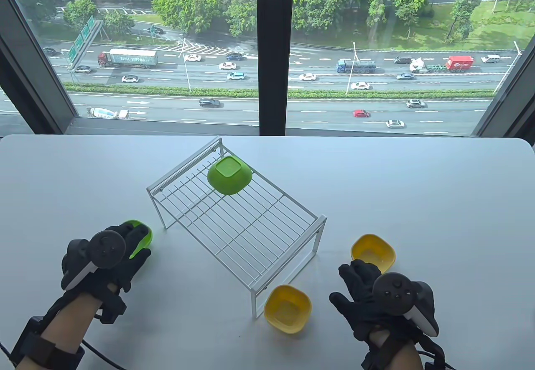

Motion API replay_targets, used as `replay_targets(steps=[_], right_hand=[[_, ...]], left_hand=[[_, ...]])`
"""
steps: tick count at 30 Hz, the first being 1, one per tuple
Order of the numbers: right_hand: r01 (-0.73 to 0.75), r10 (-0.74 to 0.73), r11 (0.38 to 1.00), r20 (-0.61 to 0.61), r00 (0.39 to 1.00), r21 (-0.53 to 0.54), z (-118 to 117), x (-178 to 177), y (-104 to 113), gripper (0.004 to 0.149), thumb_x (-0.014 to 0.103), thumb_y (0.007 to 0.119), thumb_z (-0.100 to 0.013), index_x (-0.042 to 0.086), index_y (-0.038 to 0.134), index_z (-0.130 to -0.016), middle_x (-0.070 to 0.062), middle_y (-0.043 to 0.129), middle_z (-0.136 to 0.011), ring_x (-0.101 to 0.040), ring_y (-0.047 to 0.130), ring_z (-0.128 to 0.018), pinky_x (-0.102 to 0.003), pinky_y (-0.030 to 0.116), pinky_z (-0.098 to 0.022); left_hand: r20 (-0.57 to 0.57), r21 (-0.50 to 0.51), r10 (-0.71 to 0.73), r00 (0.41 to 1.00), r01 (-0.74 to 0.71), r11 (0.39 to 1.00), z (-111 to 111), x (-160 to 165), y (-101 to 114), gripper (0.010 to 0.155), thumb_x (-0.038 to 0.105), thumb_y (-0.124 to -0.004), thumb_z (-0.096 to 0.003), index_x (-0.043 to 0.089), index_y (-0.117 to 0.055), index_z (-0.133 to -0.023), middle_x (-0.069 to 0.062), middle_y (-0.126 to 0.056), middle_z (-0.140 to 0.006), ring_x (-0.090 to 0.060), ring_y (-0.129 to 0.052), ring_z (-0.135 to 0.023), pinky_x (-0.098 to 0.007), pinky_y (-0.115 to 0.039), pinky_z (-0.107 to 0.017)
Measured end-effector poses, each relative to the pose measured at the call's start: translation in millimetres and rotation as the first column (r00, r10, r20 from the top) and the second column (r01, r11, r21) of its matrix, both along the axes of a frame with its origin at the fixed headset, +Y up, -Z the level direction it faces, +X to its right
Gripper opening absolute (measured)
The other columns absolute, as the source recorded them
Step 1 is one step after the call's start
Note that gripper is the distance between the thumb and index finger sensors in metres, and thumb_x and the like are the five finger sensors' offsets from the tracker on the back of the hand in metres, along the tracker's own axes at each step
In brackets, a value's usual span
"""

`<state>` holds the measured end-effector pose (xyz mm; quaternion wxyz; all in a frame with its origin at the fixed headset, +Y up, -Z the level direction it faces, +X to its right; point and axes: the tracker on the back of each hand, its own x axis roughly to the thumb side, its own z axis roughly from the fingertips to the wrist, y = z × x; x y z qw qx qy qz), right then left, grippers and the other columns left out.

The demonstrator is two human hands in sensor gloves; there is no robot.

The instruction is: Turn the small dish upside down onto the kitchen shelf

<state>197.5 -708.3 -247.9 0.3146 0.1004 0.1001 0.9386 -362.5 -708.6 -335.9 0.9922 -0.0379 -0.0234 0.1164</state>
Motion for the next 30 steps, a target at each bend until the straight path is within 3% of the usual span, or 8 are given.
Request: replay_targets(steps=[7, 15, 22, 30], right_hand=[[0.012, -0.012, 1.0, 0.003, 1.0, -0.006, 0.0, 0.4, -0.8, 0.079, 0.06, 0.069, -0.05, 0.016, 0.042, -0.109, -0.019, 0.028, -0.116, -0.049, 0.021, -0.102, -0.072, 0.026, -0.07], [0.02, -0.02, 1.0, 0.0, 1.0, -0.018, 0.1, -0.1, -2.0, 0.079, 0.06, 0.069, -0.05, 0.016, 0.041, -0.109, -0.019, 0.028, -0.116, -0.049, 0.021, -0.102, -0.071, 0.027, -0.07], [0.021, -0.021, 0.999, -0.004, 1.0, -0.027, 0.0, -0.7, -2.8, 0.079, 0.061, 0.068, -0.05, 0.016, 0.041, -0.109, -0.019, 0.028, -0.116, -0.049, 0.021, -0.102, -0.071, 0.027, -0.07], [0.025, -0.026, 0.999, -0.006, 1.0, -0.026, -0.1, -0.8, -3.3, 0.079, 0.061, 0.067, -0.05, 0.016, 0.041, -0.109, -0.019, 0.028, -0.116, -0.049, 0.021, -0.102, -0.071, 0.027, -0.07]], left_hand=[[-0.046, -0.111, -0.01, 0.999, 0.005, 0.994, -7.8, -12.9, -20.6, 0.069, 0.053, -0.07, -0.0445, 0.032, -0.059, -0.109, -0.003, -0.047, -0.121, -0.037, -0.041, -0.112, -0.062, -0.037, -0.084], [-0.047, -0.22, -0.19, 0.981, 0.175, 0.96, -13.0, -8.0, -43.5, 0.069, 0.052, -0.072, -0.0446, 0.033, -0.056, -0.11, -0.001, -0.04, -0.123, -0.035, -0.031, -0.114, -0.062, -0.034, -0.085], [-0.047, -0.221, -0.32, 0.946, 0.303, 0.927, -13.5, 0.1, -49.8, 0.062, 0.045, -0.071, -0.0469, 0.032, -0.063, -0.107, 0.0, -0.045, -0.122, -0.034, -0.029, -0.115, -0.063, -0.035, -0.085], [-0.062, -0.152, -0.381, 0.923, 0.368, 0.917, -13.4, 4.3, -44.1, 0.05, 0.039, -0.076, -0.0461, 0.028, -0.078, -0.095, 0.001, -0.067, -0.114, -0.033, -0.048, -0.113, -0.065, -0.045, -0.083]])
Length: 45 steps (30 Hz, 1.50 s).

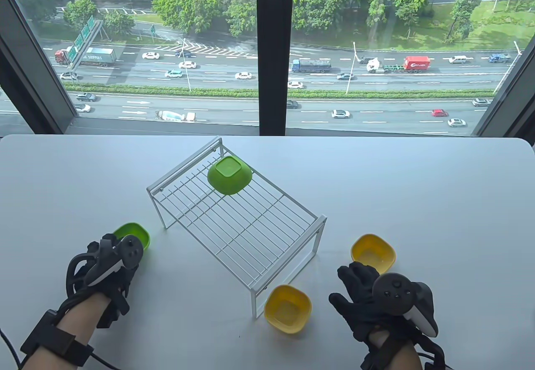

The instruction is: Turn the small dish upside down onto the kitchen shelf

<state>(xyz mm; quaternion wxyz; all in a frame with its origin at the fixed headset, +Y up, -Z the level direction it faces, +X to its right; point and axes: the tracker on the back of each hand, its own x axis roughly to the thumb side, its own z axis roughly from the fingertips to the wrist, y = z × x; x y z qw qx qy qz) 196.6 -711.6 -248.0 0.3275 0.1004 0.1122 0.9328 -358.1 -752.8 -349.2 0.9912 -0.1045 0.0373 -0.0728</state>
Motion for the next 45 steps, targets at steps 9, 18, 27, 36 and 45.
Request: replay_targets(steps=[9, 18, 27, 36, 45], right_hand=[[0.008, -0.008, 1.0, 0.0, 1.0, 0.003, 0.0, 0.6, -0.2, 0.078, 0.062, 0.065, -0.05, 0.016, 0.041, -0.109, -0.019, 0.028, -0.116, -0.049, 0.021, -0.102, -0.071, 0.027, -0.07], [0.009, -0.009, 1.0, -0.007, 1.0, 0.009, 0.9, 0.3, -0.3, 0.079, 0.062, 0.065, -0.05, 0.016, 0.039, -0.11, -0.019, 0.028, -0.116, -0.049, 0.021, -0.102, -0.071, 0.027, -0.07], [0.019, -0.019, 1.0, -0.005, 1.0, 0.012, 1.1, 1.1, -0.2, 0.079, 0.062, 0.065, -0.051, 0.016, 0.039, -0.109, -0.019, 0.028, -0.116, -0.049, 0.021, -0.102, -0.071, 0.027, -0.07], [0.02, -0.02, 1.0, -0.007, 1.0, 0.014, 1.5, 1.7, -0.3, 0.08, 0.062, 0.064, -0.051, 0.015, 0.038, -0.11, -0.02, 0.028, -0.116, -0.049, 0.021, -0.102, -0.071, 0.027, -0.07], [0.03, -0.03, 0.999, -0.004, 1.0, 0.017, 1.5, 2.9, 0.0, 0.08, 0.062, 0.064, -0.05, 0.015, 0.038, -0.11, -0.019, 0.027, -0.116, -0.049, 0.021, -0.102, -0.071, 0.027, -0.07]], left_hand=[[0.013, 0.156, -0.039, 0.999, 0.036, 0.987, 3.0, -2.3, 21.5, 0.043, 0.042, -0.083, -0.041, 0.028, -0.082, -0.082, 0.003, -0.094, -0.096, -0.031, -0.069, -0.106, -0.063, -0.055, -0.081], [0.057, 0.219, 0.009, 0.998, -0.022, 0.975, 9.7, -0.2, 36.4, 0.046, 0.041, -0.08, -0.042, 0.03, -0.079, -0.087, 0.001, -0.093, -0.093, -0.03, -0.071, -0.104, -0.064, -0.055, -0.08], [0.132, 0.258, 0.056, 0.99, -0.089, 0.962, 16.8, 4.2, 48.0, 0.055, 0.035, -0.078, -0.0442, 0.034, -0.067, -0.099, 0.005, -0.088, -0.089, -0.029, -0.07, -0.104, -0.064, -0.06, -0.079], [0.184, 0.297, 0.077, 0.98, -0.13, 0.946, 23.9, 8.8, 57.8, 0.059, 0.032, -0.076, -0.045, 0.036, -0.062, -0.102, 0.005, -0.085, -0.09, -0.029, -0.069, -0.103, -0.058, -0.066, -0.077], [0.247, 0.346, 0.082, 0.966, -0.167, 0.923, 34.8, 16.2, 72.0, 0.06, 0.03, -0.075, -0.0454, 0.039, -0.06, -0.103, 0.005, -0.084, -0.091, -0.029, -0.07, -0.103, -0.057, -0.068, -0.076]])
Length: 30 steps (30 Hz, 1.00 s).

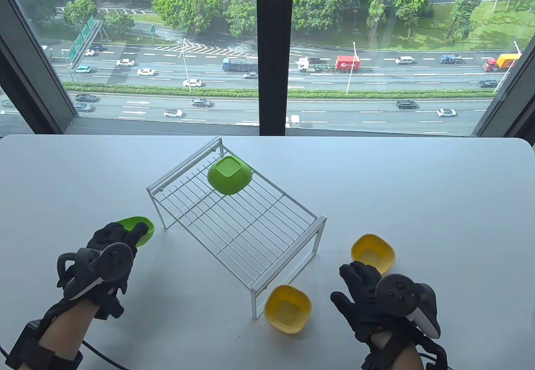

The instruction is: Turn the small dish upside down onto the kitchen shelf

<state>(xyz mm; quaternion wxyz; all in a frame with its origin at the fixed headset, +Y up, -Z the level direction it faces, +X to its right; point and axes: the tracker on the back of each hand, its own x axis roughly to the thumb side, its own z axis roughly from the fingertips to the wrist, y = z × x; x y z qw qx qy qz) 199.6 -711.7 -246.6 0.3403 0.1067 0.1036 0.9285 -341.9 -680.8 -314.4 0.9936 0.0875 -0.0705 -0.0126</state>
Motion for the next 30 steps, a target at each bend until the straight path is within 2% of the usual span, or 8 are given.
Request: replay_targets(steps=[19, 30], right_hand=[[0.005, -0.005, 1.0, 0.0, 1.0, -0.005, -0.2, 0.5, -0.3, 0.08, 0.063, 0.064, -0.05, 0.015, 0.038, -0.11, -0.019, 0.027, -0.116, -0.049, 0.021, -0.102, -0.071, 0.027, -0.07], [0.007, -0.007, 1.0, -0.001, 1.0, -0.008, 0.0, 0.5, -0.3, 0.081, 0.064, 0.063, -0.05, 0.015, 0.037, -0.11, -0.019, 0.027, -0.116, -0.049, 0.02, -0.102, -0.071, 0.027, -0.07]], left_hand=[[0.075, 0.079, 0.021, 0.997, -0.027, 0.997, 14.6, 10.8, 16.9, 0.061, 0.036, -0.073, -0.0458, 0.04, -0.057, -0.105, 0.004, -0.084, -0.09, -0.028, -0.073, -0.1, -0.056, -0.072, -0.074], [0.113, 0.134, 0.06, 0.992, -0.075, 0.988, 24.1, 14.2, 28.2, 0.064, 0.039, -0.065, -0.0469, 0.033, -0.045, -0.108, 0.003, -0.074, -0.091, -0.029, -0.072, -0.096, -0.058, -0.075, -0.07]])
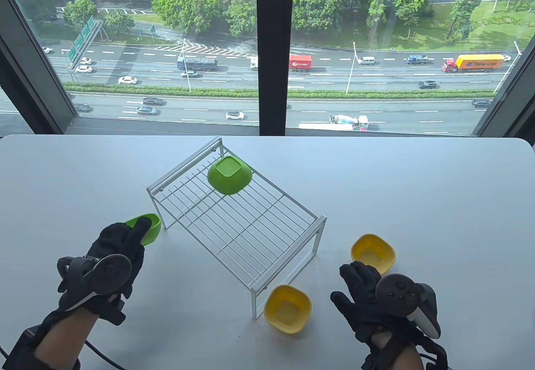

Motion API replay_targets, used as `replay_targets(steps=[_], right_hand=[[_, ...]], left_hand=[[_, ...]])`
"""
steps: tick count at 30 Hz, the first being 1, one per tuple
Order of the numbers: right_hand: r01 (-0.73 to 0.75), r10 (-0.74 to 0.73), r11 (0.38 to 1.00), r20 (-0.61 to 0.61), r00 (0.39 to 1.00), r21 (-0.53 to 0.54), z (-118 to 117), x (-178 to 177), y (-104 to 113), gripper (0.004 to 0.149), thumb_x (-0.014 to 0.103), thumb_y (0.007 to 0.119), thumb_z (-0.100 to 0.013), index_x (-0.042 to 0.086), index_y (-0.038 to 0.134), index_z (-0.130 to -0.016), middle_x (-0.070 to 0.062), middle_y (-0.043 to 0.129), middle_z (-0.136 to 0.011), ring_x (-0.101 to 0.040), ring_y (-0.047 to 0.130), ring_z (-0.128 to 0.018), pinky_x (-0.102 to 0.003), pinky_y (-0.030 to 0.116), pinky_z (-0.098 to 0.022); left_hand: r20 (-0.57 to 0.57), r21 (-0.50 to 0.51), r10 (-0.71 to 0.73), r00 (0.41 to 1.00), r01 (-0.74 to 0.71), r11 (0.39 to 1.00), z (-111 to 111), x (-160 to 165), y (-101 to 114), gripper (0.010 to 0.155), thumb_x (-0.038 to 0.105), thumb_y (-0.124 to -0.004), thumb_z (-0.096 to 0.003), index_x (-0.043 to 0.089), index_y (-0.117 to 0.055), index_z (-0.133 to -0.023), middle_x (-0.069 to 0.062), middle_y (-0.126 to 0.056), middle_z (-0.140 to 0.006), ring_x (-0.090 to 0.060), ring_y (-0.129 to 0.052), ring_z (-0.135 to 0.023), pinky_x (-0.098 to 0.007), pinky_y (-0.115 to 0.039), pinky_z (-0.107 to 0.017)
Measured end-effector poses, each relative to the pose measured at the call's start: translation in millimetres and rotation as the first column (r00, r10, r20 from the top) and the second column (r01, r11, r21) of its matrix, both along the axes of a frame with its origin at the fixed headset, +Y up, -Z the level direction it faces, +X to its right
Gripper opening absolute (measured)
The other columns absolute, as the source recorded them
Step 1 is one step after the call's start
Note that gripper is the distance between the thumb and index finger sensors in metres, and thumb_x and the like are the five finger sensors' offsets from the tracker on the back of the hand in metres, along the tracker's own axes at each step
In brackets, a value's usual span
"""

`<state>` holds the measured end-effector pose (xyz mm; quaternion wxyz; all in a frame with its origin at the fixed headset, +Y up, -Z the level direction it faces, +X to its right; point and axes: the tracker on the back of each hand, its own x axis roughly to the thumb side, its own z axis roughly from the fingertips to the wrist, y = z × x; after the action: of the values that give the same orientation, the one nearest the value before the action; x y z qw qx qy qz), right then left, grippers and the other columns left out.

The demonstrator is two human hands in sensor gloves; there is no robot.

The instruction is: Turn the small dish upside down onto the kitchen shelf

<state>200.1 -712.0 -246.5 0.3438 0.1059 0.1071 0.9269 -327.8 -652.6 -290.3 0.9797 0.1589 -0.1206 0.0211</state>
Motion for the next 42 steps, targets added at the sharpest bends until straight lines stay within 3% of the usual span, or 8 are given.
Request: replay_targets(steps=[21, 42], right_hand=[[-0.003, 0.003, 1.0, 0.007, 1.0, 0.002, -0.5, 0.2, 0.5, 0.081, 0.063, 0.064, -0.05, 0.015, 0.037, -0.11, -0.02, 0.024, -0.116, -0.049, 0.02, -0.102, -0.071, 0.026, -0.07], [-0.007, 0.007, 1.0, 0.004, 1.0, 0.002, -0.6, 0.9, 1.1, 0.081, 0.063, 0.063, -0.05, 0.015, 0.036, -0.11, -0.02, 0.024, -0.116, -0.049, 0.019, -0.102, -0.071, 0.026, -0.07]], left_hand=[[0.011, 0.052, 0.014, 1.0, -0.015, 0.999, 8.5, 4.4, 7.0, 0.07, 0.048, -0.07, -0.0464, 0.03, -0.043, -0.108, 0.004, -0.074, -0.086, -0.026, -0.077, -0.088, -0.056, -0.08, -0.066], [-0.014, 0.051, 0.152, 0.988, -0.151, 0.987, 6.6, -6.8, 20.6, 0.079, 0.053, -0.076, -0.0434, 0.029, -0.039, -0.109, 0.005, -0.07, -0.085, -0.024, -0.077, -0.086, -0.053, -0.082, -0.066]])
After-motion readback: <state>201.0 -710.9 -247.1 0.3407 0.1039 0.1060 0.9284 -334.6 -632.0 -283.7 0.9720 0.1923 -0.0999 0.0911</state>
